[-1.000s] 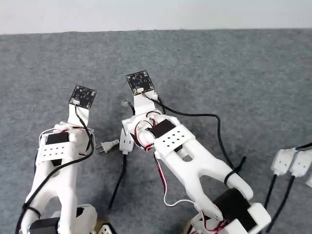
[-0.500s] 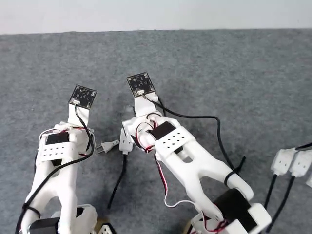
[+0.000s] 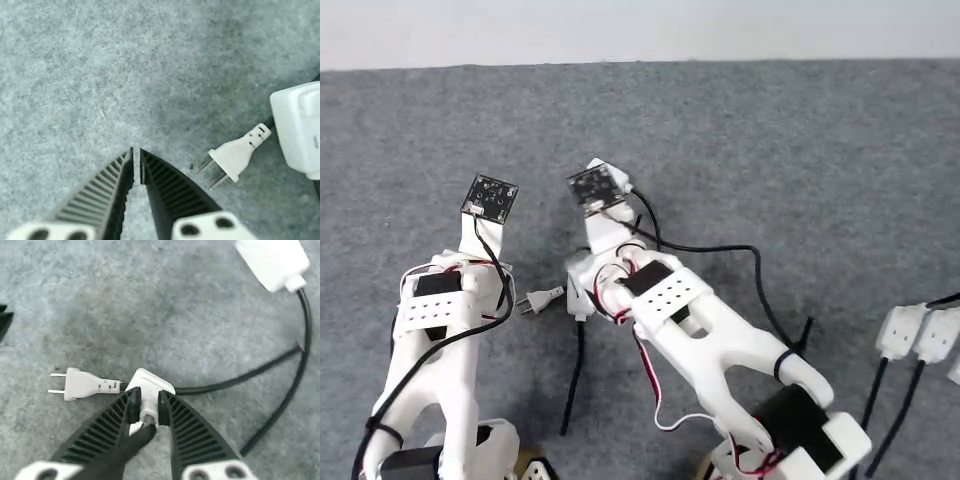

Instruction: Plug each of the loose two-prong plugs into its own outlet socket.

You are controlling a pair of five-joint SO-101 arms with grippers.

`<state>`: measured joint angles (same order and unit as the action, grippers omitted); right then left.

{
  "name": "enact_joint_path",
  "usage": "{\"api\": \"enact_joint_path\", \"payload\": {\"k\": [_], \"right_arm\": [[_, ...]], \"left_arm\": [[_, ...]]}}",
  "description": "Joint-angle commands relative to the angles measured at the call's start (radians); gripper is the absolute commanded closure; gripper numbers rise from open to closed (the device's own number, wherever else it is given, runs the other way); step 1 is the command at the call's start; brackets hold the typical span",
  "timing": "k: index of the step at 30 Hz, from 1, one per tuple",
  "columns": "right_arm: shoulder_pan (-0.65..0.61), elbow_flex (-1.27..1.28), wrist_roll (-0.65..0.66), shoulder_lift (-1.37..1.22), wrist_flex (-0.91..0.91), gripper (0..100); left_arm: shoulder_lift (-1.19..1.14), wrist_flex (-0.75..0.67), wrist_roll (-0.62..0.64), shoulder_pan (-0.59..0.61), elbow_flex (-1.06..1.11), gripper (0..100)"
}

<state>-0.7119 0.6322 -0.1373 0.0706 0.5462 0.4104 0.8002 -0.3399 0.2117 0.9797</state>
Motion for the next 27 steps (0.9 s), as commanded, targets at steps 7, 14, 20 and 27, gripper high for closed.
{"api": "enact_joint_path", "payload": {"k": [7, 14, 20, 27], "right_arm": [[-0.047, -0.087, -0.041, -0.064, 0.07, 76.9], [-0.102, -0.175, -0.13, -0.068, 0.188, 71.0], [-0.107, -0.196, -0.247, -0.071, 0.206, 70.8], [-0.107, -0.161, -0.285, -0.12, 0.091, 71.0]], "left_arm": [[0.028, -0.028, 0.058, 0.068, -0.065, 98], [0.025, -0.063, 0.152, 0.133, -0.09, 98], [0.026, -0.068, 0.178, 0.157, -0.096, 98], [0.023, -0.097, 0.293, 0.238, -0.124, 98]]}}
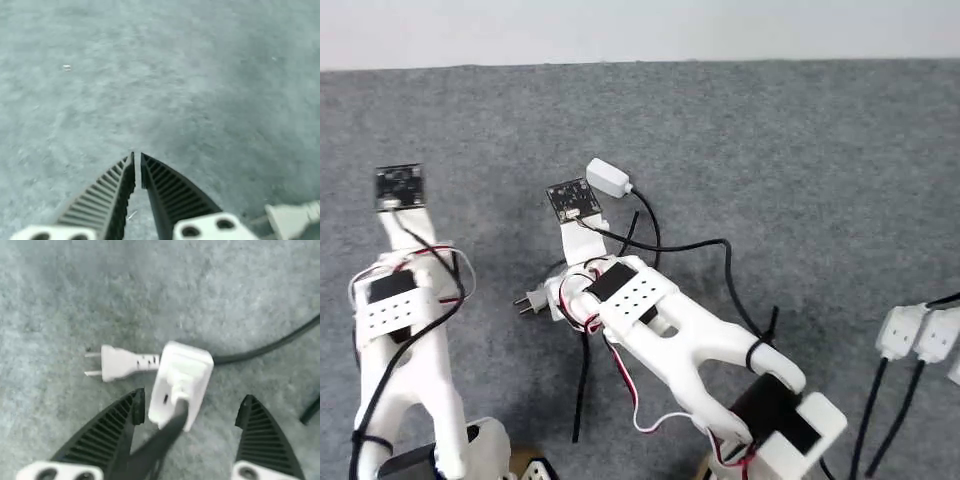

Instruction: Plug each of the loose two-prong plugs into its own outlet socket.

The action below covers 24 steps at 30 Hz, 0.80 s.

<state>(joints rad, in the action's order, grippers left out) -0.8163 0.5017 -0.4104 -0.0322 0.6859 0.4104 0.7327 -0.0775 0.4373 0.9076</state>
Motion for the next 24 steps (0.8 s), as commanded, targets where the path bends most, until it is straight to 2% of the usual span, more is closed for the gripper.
{"api": "enact_joint_path", "payload": {"k": [1, 5, 7, 11, 13, 18, 24], "right_arm": [[-0.002, -0.035, -0.012, -0.035, -0.058, 71.1], [-0.002, -0.1, -0.011, -0.105, -0.03, 74.2], [-0.002, -0.143, -0.009, -0.143, 0.002, 80.2], [-0.018, -0.253, 0.13, -0.249, 0.077, 92.0], [-0.018, -0.322, 0.146, -0.292, 0.153, 99.2], [0.01, -0.39, 0.101, -0.302, 0.286, 98.9], [0.127, -0.39, 0.161, -0.105, 0.501, 99.1]], "left_arm": [[0.023, -0.029, 0.031, 0.012, -0.051, 98], [0.023, -0.029, 0.029, 0.011, -0.05, 98], [0.023, -0.029, 0.029, 0.011, -0.048, 98], [0.023, -0.029, 0.029, 0.009, -0.047, 98], [0.023, -0.029, 0.029, 0.005, -0.045, 98], [0.023, -0.029, 0.028, 0.0, -0.044, 98], [0.023, -0.031, 0.029, 0.0, -0.044, 98]]}}
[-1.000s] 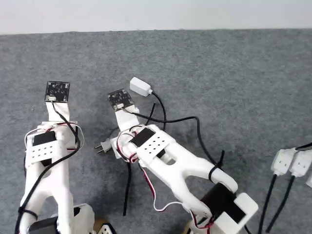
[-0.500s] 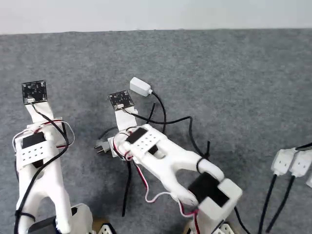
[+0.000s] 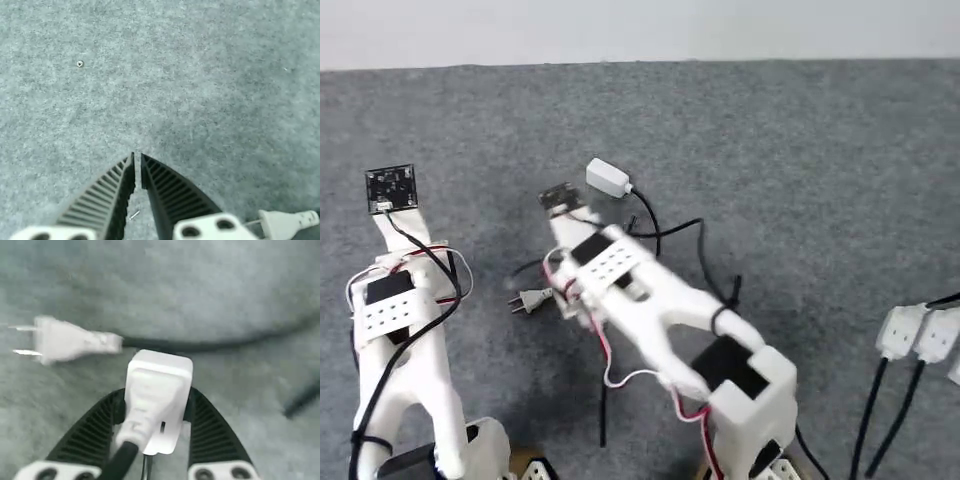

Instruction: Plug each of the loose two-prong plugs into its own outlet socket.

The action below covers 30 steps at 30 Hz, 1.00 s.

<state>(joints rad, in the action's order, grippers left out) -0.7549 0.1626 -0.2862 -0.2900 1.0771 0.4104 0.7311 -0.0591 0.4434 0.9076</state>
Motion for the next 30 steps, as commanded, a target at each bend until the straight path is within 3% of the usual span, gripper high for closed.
{"api": "enact_joint_path", "payload": {"k": [1, 8, 14, 18, 23, 30], "right_arm": [[0.097, -0.049, 0.057, 0.196, 0.16, 99.1], [0.466, 0.031, 0.247, 0.384, 0.335, 99.1], [0.918, 0.166, 0.491, 0.401, 0.223, 99.1], [1.132, 0.209, 0.663, 0.401, 0.108, 99.0], [1.214, 0.215, 0.848, 0.367, 0.124, 93.6], [1.213, 0.215, 0.859, 0.323, 0.136, 73.6]], "left_arm": [[0.023, -0.029, 0.011, -0.006, -0.044, 98], [0.021, -0.046, 0.015, -0.006, -0.041, 98], [0.021, -0.049, 0.015, -0.014, -0.033, 98], [0.021, -0.049, 0.014, -0.032, -0.03, 98], [0.021, -0.049, 0.014, -0.032, -0.03, 98], [0.021, -0.049, 0.014, -0.034, -0.022, 90]]}}
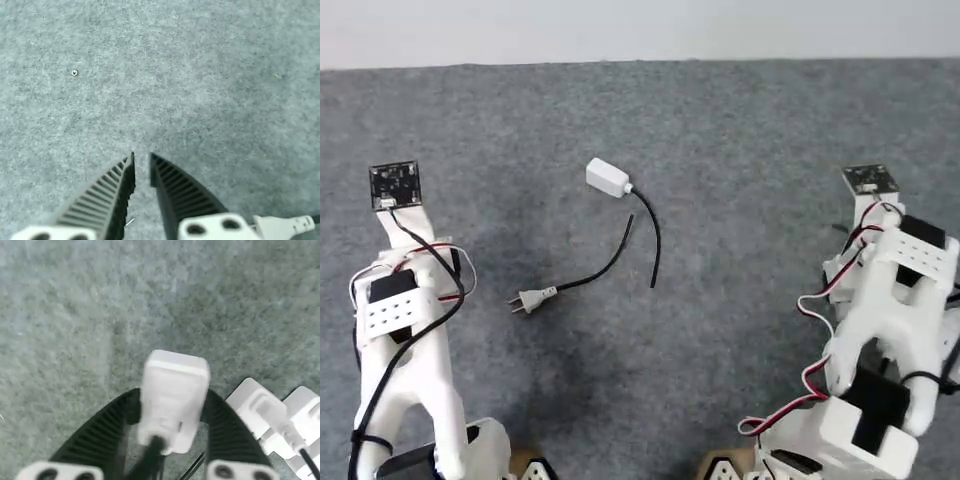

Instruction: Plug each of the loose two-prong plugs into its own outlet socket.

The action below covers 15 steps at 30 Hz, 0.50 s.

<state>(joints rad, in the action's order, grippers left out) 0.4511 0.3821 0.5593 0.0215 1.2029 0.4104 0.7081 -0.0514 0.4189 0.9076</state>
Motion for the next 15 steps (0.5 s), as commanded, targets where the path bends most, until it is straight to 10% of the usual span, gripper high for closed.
{"api": "enact_joint_path", "payload": {"k": [1, 9, 15], "right_arm": [[0.007, -0.006, 0.014, 0.021, 0.022, 72.8], [-0.01, -0.262, 0.008, 0.111, 0.406, 72.8], [-0.308, -0.393, -0.121, 0.136, 0.541, 72.9]], "left_arm": [[0.021, -0.026, 0.006, -0.009, -0.021, 89], [0.021, -0.026, 0.006, -0.009, -0.019, 89], [0.021, -0.026, 0.006, -0.009, -0.019, 89]]}}
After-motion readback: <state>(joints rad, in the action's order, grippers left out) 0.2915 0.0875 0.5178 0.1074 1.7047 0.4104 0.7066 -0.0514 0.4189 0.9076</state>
